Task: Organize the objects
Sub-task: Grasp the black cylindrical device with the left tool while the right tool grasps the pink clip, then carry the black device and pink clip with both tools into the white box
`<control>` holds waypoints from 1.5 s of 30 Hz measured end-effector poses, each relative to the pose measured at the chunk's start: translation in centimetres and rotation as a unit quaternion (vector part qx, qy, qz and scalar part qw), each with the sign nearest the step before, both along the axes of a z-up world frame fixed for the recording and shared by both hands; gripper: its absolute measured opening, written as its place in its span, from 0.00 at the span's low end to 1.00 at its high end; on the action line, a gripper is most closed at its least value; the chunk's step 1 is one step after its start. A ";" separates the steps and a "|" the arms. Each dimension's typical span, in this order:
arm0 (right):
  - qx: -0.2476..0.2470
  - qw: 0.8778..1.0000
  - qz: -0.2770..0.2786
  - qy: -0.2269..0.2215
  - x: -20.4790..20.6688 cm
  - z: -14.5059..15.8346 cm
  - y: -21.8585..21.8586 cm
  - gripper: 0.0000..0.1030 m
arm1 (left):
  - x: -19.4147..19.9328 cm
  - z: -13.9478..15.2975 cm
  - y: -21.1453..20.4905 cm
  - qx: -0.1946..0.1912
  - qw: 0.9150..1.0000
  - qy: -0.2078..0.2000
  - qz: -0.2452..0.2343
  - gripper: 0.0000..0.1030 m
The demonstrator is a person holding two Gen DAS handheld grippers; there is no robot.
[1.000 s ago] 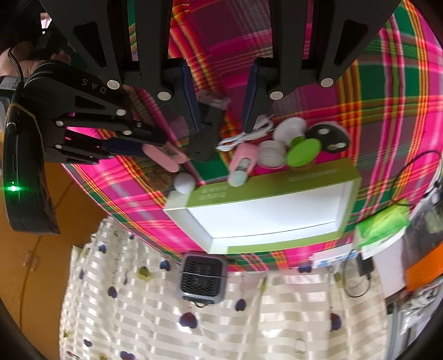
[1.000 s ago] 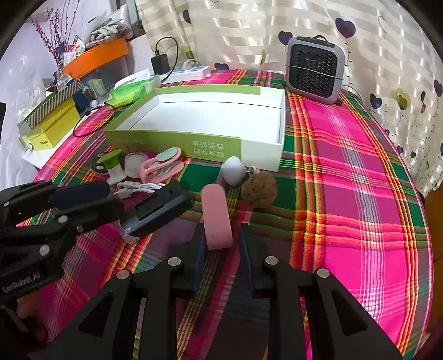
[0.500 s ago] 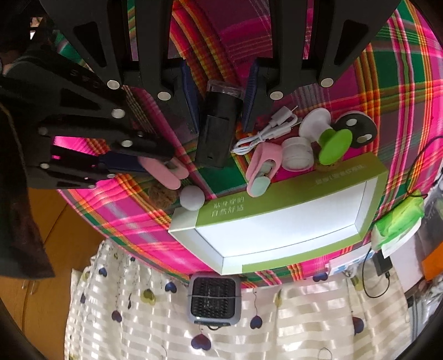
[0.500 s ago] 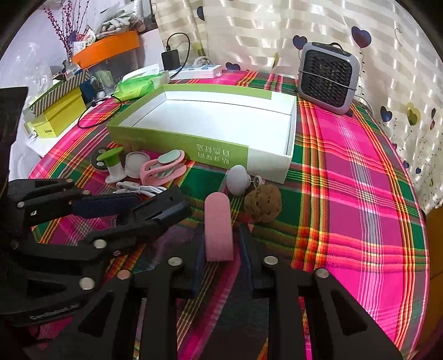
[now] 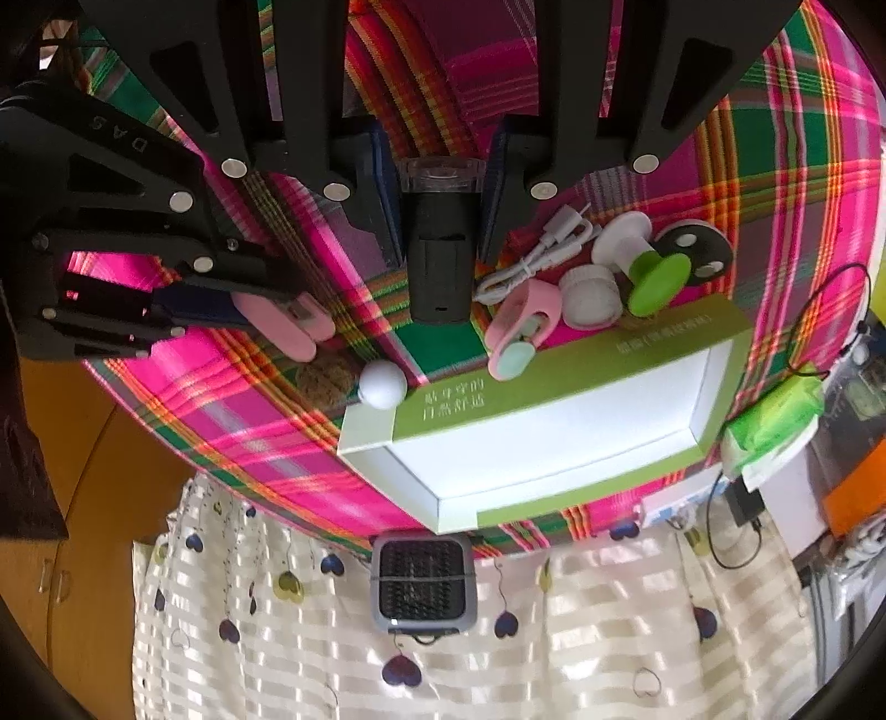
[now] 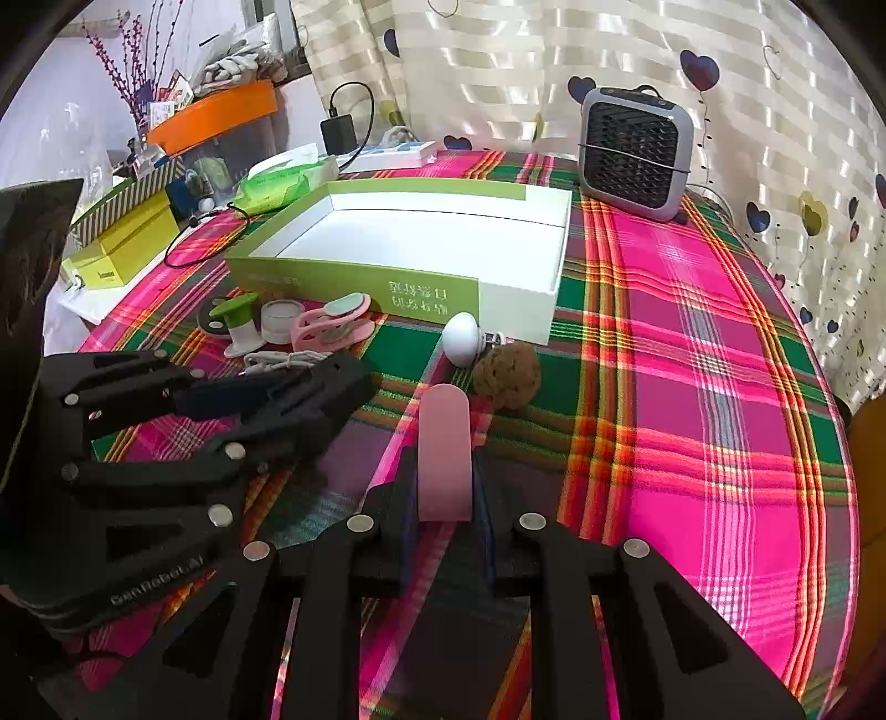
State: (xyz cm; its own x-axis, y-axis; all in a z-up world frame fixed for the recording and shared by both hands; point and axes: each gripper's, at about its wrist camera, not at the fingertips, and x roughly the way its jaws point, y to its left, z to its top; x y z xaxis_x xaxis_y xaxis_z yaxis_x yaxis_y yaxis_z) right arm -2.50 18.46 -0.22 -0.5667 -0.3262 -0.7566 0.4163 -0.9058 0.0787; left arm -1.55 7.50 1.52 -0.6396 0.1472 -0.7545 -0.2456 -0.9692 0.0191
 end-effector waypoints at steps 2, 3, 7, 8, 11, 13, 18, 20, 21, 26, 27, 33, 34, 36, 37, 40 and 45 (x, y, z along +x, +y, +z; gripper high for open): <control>-0.001 1.000 -0.001 0.001 0.2 0.1 0.1 0.18 | 0.2 0.2 0.0 0.000 1.000 0.008 0.003 0.24; -0.002 1.000 -0.001 0.002 0.3 0.1 0.2 0.18 | 0.2 0.3 -0.1 0.001 1.000 0.010 0.004 0.24; -0.005 1.000 -0.001 0.006 0.5 0.3 0.2 0.18 | 0.5 1.1 -0.4 0.004 1.000 0.024 0.016 0.24; -0.006 1.000 0.000 0.007 0.6 0.4 0.2 0.18 | 0.6 1.3 -0.5 0.004 0.999 0.028 0.018 0.24; -0.009 1.000 0.004 0.012 0.7 0.8 0.1 0.18 | 0.9 2.1 -0.8 0.006 0.999 0.044 0.027 0.24; -0.011 1.000 0.007 0.017 0.8 1.1 -0.1 0.18 | 1.0 2.5 -0.9 0.007 0.998 0.051 0.031 0.24; -0.018 0.999 0.014 0.025 0.9 1.7 -0.4 0.18 | 1.3 3.5 -1.5 0.009 0.997 0.068 0.042 0.24; -0.019 0.999 0.016 0.027 1.0 2.0 -0.5 0.18 | 1.4 3.9 -1.7 0.010 0.996 0.074 0.047 0.24; -0.020 0.999 0.017 0.029 1.1 2.0 -0.6 0.18 | 1.5 4.0 -1.8 0.010 0.996 0.076 0.049 0.24; -0.021 0.999 0.021 0.036 1.4 2.7 -0.9 0.18 | 2.0 4.8 -2.4 0.007 0.994 0.089 0.063 0.24; -0.021 0.999 0.022 0.038 1.5 2.8 -1.0 0.18 | 2.0 4.9 -2.6 0.007 0.994 0.092 0.065 0.24; -0.021 0.998 0.030 0.051 2.1 3.7 -1.8 0.18 | 2.6 5.9 -3.2 0.008 0.992 0.105 0.075 0.24; -0.021 0.998 0.031 0.053 2.2 3.9 -1.9 0.18 | 2.8 6.0 -3.3 0.009 0.991 0.107 0.076 0.24; -0.021 0.998 0.032 0.057 2.4 4.2 -2.1 0.18 | 3.1 6.3 -3.5 0.010 0.991 0.111 0.078 0.24; -0.021 0.997 0.033 0.059 2.4 4.3 -2.2 0.18 | 3.2 6.4 -3.6 0.010 0.990 0.113 0.079 0.24; -0.021 0.997 0.036 0.065 2.7 4.7 -2.4 0.18 | 3.5 6.6 -3.8 0.012 0.990 0.118 0.081 0.24; -0.020 0.997 0.039 0.071 2.6 5.2 -2.9 0.18 | 3.4 6.7 -3.9 0.012 0.989 0.118 0.082 0.24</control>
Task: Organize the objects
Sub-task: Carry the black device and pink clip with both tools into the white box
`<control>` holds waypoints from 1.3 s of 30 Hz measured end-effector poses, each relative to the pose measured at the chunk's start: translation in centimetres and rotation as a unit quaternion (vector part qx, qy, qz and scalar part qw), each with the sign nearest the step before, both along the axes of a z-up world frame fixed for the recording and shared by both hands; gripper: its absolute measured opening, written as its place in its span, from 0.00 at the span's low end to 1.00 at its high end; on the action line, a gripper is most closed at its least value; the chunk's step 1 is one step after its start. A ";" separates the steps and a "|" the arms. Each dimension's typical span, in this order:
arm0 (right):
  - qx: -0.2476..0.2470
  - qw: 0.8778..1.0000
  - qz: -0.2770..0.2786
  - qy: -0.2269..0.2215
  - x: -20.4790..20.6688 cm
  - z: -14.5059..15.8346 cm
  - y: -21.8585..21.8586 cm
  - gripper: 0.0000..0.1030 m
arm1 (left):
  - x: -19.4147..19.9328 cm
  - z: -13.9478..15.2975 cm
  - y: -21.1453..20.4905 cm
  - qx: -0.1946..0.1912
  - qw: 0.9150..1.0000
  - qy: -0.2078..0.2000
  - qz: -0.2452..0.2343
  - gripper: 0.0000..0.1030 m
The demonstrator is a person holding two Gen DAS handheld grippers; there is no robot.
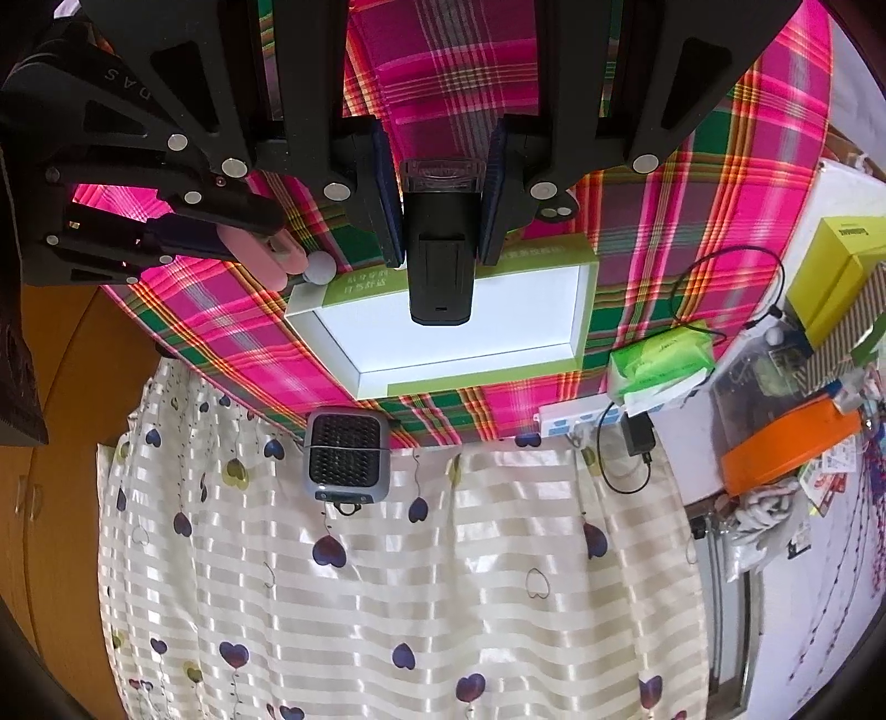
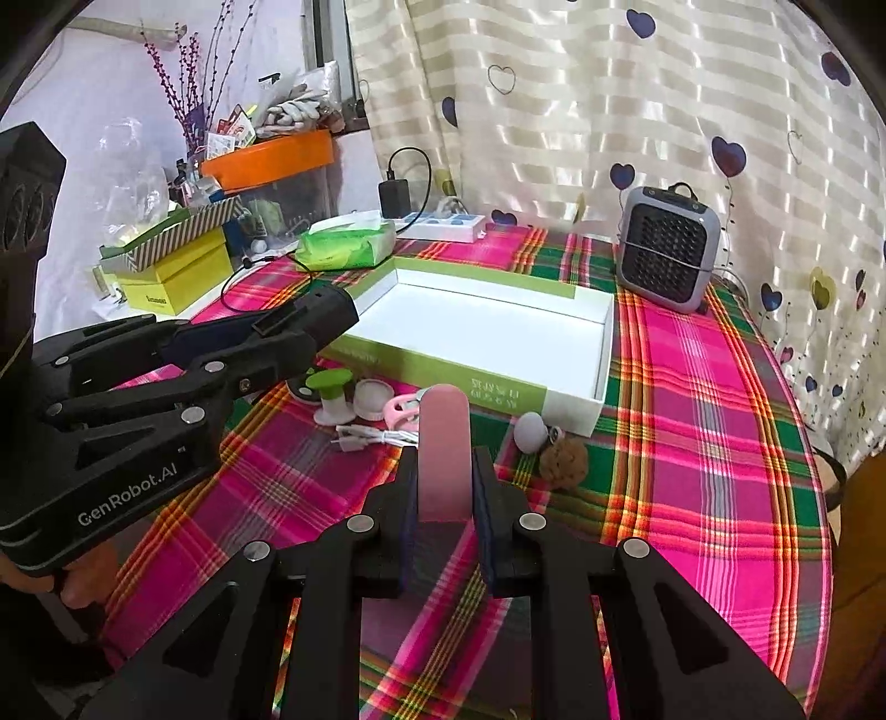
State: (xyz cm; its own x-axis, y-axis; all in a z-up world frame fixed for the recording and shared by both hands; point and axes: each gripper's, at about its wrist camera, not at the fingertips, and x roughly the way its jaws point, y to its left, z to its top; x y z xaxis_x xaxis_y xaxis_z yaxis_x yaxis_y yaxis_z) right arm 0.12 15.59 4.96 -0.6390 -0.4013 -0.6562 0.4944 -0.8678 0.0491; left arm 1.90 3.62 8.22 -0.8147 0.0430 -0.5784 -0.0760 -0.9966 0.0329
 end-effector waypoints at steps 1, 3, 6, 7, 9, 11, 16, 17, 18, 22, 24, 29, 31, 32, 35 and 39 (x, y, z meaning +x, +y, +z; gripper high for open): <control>0.001 1.000 0.001 0.001 -0.1 0.0 -0.1 0.18 | 0.0 0.0 -0.1 0.001 1.000 -0.001 0.001 0.24; 0.003 1.000 0.000 0.002 -0.3 0.2 -0.3 0.18 | -0.2 0.0 -0.3 0.004 1.000 -0.002 0.002 0.24; 0.008 1.000 -0.003 0.003 -0.7 0.3 -0.6 0.18 | -0.6 0.0 -0.6 0.008 1.000 -0.005 0.005 0.24; 0.010 1.000 -0.004 0.003 -0.9 0.4 -0.7 0.18 | -0.8 -0.1 -0.7 0.010 1.000 -0.006 0.006 0.24; 0.012 1.000 -0.004 0.004 -1.2 0.5 -0.9 0.18 | -1.2 -0.1 -1.0 0.016 1.000 -0.008 0.006 0.24; 0.014 1.000 -0.005 0.005 -1.5 0.5 -1.2 0.18 | -1.6 -0.3 -1.2 0.017 1.000 -0.010 0.007 0.24; 0.018 1.000 -0.006 0.005 -2.6 0.5 -1.6 0.18 | -2.6 -0.5 -1.4 0.023 1.000 -0.016 0.009 0.24; 0.018 1.000 -0.006 0.005 -2.8 0.4 -1.6 0.18 | -2.8 -0.6 -1.5 0.024 1.000 -0.017 0.009 0.24; 0.019 1.000 -0.006 0.005 -3.1 0.4 -1.7 0.18 | -3.0 -0.6 -1.6 0.025 0.999 -0.018 0.010 0.24; 0.020 1.000 -0.004 0.005 -3.8 0.3 -1.8 0.18 | -3.9 -0.9 -1.8 0.026 0.999 -0.023 0.013 0.24; 0.021 1.000 -0.003 0.004 -4.3 0.2 -2.0 0.18 | -4.3 -1.1 -1.8 0.027 0.999 -0.026 0.014 0.24; 0.024 1.000 -0.003 0.002 -5.4 -0.2 -2.2 0.18 | -5.4 -1.4 -1.9 0.027 0.999 -0.031 0.017 0.24; 0.025 1.000 -0.003 0.002 -5.8 -0.3 -2.3 0.18 | -5.9 -1.5 -2.0 0.026 0.999 -0.033 0.018 0.24; 0.026 1.000 -0.002 0.002 -6.0 -0.3 -2.4 0.18 | -6.2 -1.6 -2.0 0.026 0.999 -0.034 0.018 0.24; 0.027 1.000 -0.002 0.002 -6.6 -0.4 -2.5 0.18 | -6.9 -1.6 -2.1 0.026 0.999 -0.035 0.019 0.24; 0.029 1.000 -0.004 0.000 -7.5 -0.6 -2.6 0.18 | -7.8 -1.7 -2.2 0.026 0.999 -0.037 0.019 0.24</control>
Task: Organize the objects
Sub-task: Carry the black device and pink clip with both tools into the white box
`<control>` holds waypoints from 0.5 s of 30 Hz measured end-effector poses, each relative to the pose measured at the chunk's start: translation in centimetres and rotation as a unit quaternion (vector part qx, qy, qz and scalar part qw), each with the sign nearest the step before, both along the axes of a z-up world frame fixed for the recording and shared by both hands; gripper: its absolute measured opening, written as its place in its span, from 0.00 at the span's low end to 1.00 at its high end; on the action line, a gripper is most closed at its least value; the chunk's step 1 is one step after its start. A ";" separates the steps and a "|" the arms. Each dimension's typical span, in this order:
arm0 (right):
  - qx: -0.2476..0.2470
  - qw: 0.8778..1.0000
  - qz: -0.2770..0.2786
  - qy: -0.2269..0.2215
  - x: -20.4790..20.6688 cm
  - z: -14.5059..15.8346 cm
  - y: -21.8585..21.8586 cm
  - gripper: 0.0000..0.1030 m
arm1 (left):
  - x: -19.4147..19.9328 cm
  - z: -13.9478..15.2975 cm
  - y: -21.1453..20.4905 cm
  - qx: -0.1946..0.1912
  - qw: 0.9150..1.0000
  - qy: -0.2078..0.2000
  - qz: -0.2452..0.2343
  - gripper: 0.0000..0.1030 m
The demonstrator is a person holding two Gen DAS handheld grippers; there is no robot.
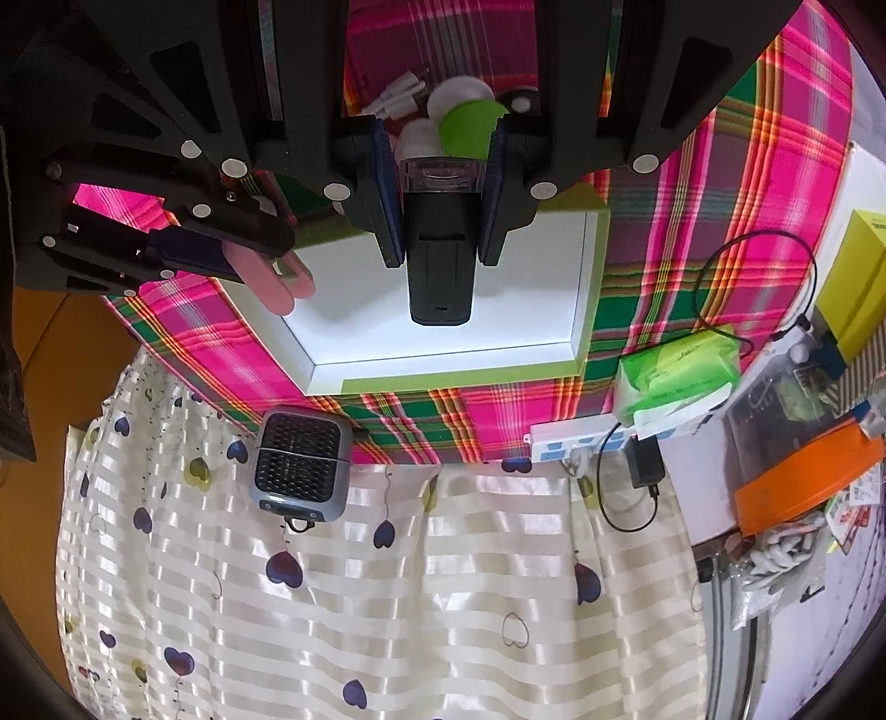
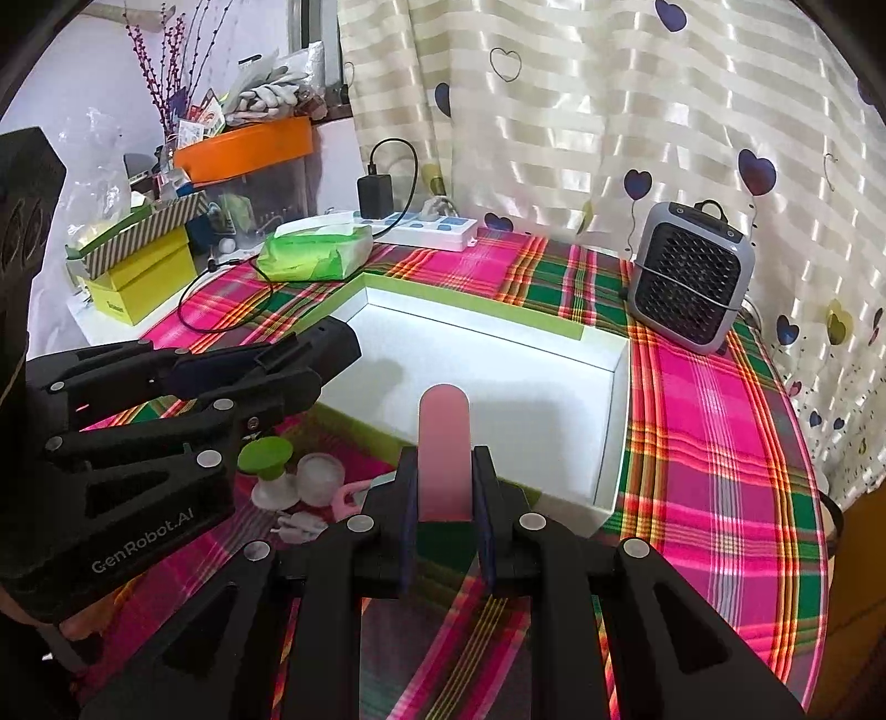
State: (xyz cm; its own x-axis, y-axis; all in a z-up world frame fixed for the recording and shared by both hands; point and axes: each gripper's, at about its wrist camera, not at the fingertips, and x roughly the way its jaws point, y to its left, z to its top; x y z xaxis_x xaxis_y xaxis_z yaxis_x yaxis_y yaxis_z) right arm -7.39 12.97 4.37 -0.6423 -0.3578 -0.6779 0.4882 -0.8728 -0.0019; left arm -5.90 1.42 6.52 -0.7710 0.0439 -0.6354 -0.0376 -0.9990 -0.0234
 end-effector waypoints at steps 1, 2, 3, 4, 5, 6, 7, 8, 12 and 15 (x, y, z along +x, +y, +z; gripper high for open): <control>0.000 1.000 0.000 -0.001 -0.3 -0.1 0.0 0.18 | -0.3 -0.1 0.0 0.001 1.000 -0.001 0.000 0.24; 0.001 1.000 -0.001 -0.002 -0.5 -0.2 -0.1 0.18 | -0.6 -0.1 -0.1 0.001 1.000 -0.001 0.001 0.24; 0.001 1.000 -0.002 -0.003 -0.8 -0.3 -0.2 0.18 | -1.0 -0.2 -0.1 0.001 1.000 -0.003 0.001 0.24; 0.002 1.000 -0.003 -0.005 -1.1 -0.4 -0.2 0.18 | -1.3 -0.3 -0.1 0.000 1.000 -0.005 0.002 0.24; 0.002 1.000 -0.003 -0.006 -1.4 -0.5 -0.1 0.18 | -1.7 -0.3 -0.1 -0.001 1.000 -0.006 0.002 0.24; 0.003 1.000 -0.004 -0.008 -1.7 -0.6 -0.2 0.18 | -2.0 -0.4 -0.1 -0.002 1.000 -0.007 0.002 0.24; 0.003 1.000 -0.005 -0.009 -2.0 -0.6 -0.2 0.18 | -2.4 -0.5 -0.1 -0.003 1.000 -0.008 0.003 0.24; 0.004 1.000 -0.005 -0.009 -2.3 -0.6 -0.2 0.18 | -2.6 -0.5 -0.1 -0.004 1.000 -0.008 0.004 0.24; 0.008 1.000 -0.009 -0.008 -3.3 -0.6 -0.4 0.18 | -3.6 -0.7 -0.2 -0.007 1.000 -0.010 0.005 0.24; 0.010 1.000 -0.011 -0.010 -4.1 -0.7 -0.5 0.18 | -4.3 -1.0 -0.3 -0.009 1.000 -0.015 0.006 0.24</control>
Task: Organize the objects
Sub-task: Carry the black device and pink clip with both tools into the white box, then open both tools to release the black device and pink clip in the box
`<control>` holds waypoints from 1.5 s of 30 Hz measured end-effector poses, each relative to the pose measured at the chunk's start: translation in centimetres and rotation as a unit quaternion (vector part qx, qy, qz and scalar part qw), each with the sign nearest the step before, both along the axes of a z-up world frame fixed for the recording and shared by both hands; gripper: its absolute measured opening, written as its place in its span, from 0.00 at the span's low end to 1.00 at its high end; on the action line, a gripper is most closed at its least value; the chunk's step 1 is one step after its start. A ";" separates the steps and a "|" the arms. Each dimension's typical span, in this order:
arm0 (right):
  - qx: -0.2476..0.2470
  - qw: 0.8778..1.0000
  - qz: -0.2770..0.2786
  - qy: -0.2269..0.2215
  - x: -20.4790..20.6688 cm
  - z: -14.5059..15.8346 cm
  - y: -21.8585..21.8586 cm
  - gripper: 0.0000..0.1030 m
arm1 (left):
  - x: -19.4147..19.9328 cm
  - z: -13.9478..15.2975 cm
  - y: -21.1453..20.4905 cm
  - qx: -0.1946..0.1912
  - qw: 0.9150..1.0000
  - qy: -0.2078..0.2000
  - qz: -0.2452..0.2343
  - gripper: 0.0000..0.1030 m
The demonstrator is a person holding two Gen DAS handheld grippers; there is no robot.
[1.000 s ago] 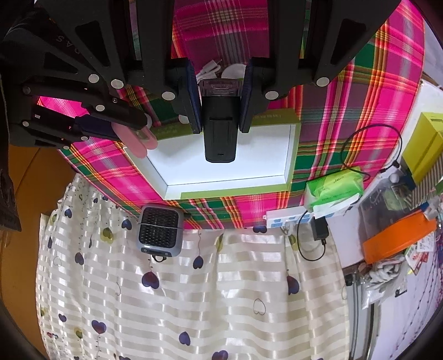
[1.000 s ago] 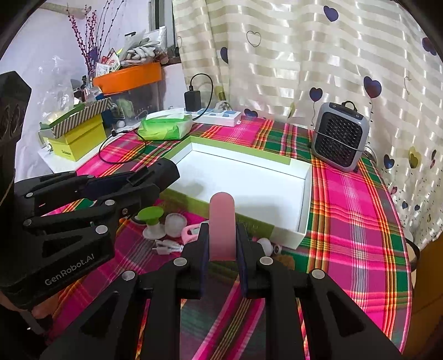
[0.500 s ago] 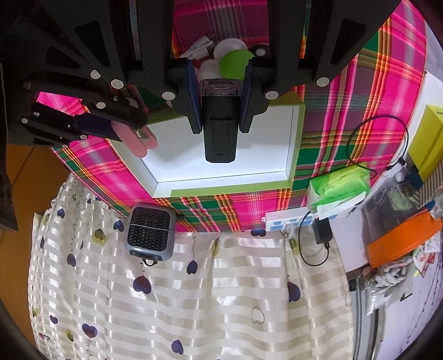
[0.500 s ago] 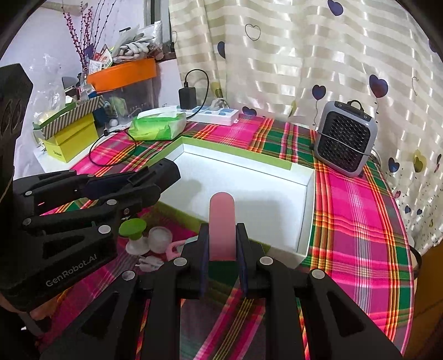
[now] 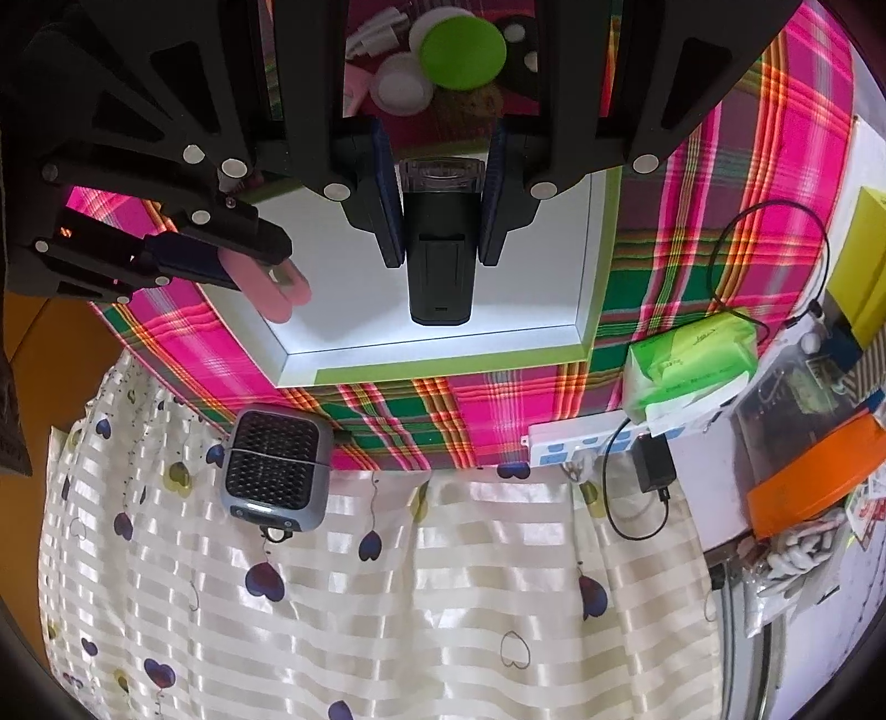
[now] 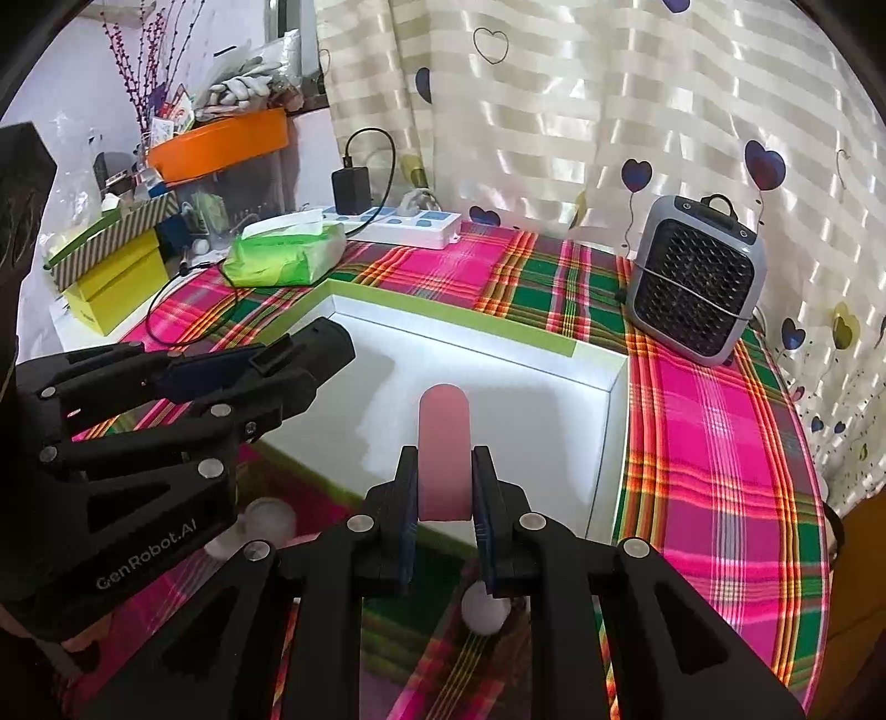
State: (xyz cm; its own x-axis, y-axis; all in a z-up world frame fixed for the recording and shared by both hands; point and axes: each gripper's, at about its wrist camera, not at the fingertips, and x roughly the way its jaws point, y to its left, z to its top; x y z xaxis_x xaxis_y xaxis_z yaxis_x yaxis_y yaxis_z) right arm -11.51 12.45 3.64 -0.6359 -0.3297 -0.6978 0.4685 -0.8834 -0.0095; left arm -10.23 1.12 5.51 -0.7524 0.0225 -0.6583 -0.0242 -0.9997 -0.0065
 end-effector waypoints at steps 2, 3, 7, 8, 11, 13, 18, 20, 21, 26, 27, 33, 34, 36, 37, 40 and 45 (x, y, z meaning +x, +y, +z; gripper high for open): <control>0.001 1.000 -0.001 -0.003 -0.6 -0.2 -0.1 0.18 | -0.4 -0.3 0.0 -0.001 1.000 -0.003 0.000 0.24; 0.002 1.000 -0.002 -0.003 -0.8 -0.2 -0.2 0.18 | -0.6 -0.4 -0.1 -0.002 1.000 -0.004 0.001 0.24; 0.005 1.000 -0.005 -0.011 -2.0 -0.7 -0.3 0.18 | -1.5 -1.0 -0.2 -0.004 1.000 -0.012 0.001 0.24; 0.005 1.000 -0.005 -0.012 -2.2 -0.8 -0.3 0.18 | -1.6 -1.0 -0.2 -0.005 1.000 -0.013 0.001 0.24; 0.007 1.000 -0.007 -0.018 -2.9 -1.2 -0.3 0.18 | -2.2 -1.3 -0.3 -0.008 1.000 -0.016 0.000 0.24; 0.008 1.000 -0.007 -0.024 -3.4 -1.5 -0.4 0.18 | -2.4 -1.5 -0.3 -0.009 1.000 -0.018 -0.001 0.24; 0.011 0.999 -0.006 -0.041 -4.3 -2.4 -0.6 0.18 | -3.4 -2.3 -0.2 -0.010 0.999 -0.031 -0.005 0.24; 0.014 0.999 -0.006 -0.048 -4.6 -2.8 -0.7 0.18 | -3.8 -2.7 -0.1 -0.010 0.999 -0.039 -0.007 0.24; 0.015 0.999 -0.007 -0.050 -4.7 -2.9 -0.7 0.18 | -3.9 -2.8 -0.1 -0.010 0.999 -0.041 -0.009 0.24; 0.019 0.998 -0.007 -0.061 -5.4 -3.5 -0.8 0.18 | -4.5 -3.6 0.0 -0.010 0.998 -0.056 -0.012 0.24; 0.019 0.998 -0.007 -0.064 -5.5 -3.7 -0.8 0.18 | -4.6 -3.8 0.0 -0.009 0.998 -0.059 -0.012 0.24; 0.013 0.997 -0.007 -0.072 -5.8 -3.9 -0.7 0.18 | -4.8 -4.3 0.1 -0.011 0.998 -0.068 -0.011 0.24; 0.012 0.997 -0.007 -0.074 -5.8 -3.9 -0.7 0.18 | -4.8 -4.2 0.1 -0.011 0.998 -0.068 -0.011 0.24; 0.011 0.997 -0.007 -0.075 -5.8 -3.9 -0.7 0.18 | -4.9 -4.3 0.1 -0.011 0.997 -0.070 -0.011 0.24; 0.012 0.997 -0.007 -0.074 -5.8 -3.9 -0.7 0.18 | -4.9 -4.3 0.2 -0.012 0.997 -0.071 -0.011 0.24; 0.013 0.997 -0.007 -0.074 -5.8 -3.9 -0.6 0.18 | -5.0 -4.5 0.2 -0.012 0.997 -0.076 -0.012 0.24; 0.016 0.997 -0.010 -0.069 -5.7 -3.9 -0.7 0.18 | -5.1 -4.4 0.1 -0.007 0.997 -0.078 -0.017 0.24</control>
State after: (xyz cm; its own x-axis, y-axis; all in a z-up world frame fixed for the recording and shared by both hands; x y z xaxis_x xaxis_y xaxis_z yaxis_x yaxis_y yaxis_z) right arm -17.23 11.76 -0.23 -0.5386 -0.2944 -0.7895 0.4499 -0.8927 0.0260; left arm -15.37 1.26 1.14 -0.6400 0.0355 -0.7676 -0.0574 -0.9984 0.0016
